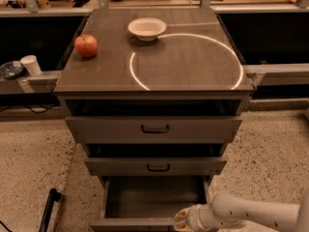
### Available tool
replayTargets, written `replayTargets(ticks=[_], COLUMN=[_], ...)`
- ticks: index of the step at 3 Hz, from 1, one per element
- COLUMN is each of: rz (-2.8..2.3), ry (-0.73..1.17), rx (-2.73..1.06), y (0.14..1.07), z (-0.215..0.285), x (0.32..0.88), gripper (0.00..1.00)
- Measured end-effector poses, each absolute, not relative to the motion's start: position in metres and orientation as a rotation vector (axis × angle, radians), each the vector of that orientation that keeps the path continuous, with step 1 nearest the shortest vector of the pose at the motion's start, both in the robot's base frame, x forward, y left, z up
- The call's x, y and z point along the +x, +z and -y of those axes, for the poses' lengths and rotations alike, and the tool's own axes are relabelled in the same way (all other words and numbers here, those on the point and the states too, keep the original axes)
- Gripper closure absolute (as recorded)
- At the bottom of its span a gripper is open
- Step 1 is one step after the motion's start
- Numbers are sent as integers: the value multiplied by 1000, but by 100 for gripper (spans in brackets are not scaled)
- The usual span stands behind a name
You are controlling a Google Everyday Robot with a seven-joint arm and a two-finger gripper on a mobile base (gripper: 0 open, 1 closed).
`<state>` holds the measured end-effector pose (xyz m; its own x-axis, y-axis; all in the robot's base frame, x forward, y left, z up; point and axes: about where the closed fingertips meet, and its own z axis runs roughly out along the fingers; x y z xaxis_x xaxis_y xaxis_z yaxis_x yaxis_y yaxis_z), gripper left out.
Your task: Close bottom drawer
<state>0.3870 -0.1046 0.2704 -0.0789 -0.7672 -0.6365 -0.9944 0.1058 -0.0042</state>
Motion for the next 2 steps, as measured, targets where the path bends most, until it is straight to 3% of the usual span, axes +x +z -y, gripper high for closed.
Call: replayTargets(ticks=[1,2], rz=[-1874,-1859], ry=[677,700], rx=[-1714,-1718], y=[241,220], z=[94,93], x=[363,346], gripper=[89,100])
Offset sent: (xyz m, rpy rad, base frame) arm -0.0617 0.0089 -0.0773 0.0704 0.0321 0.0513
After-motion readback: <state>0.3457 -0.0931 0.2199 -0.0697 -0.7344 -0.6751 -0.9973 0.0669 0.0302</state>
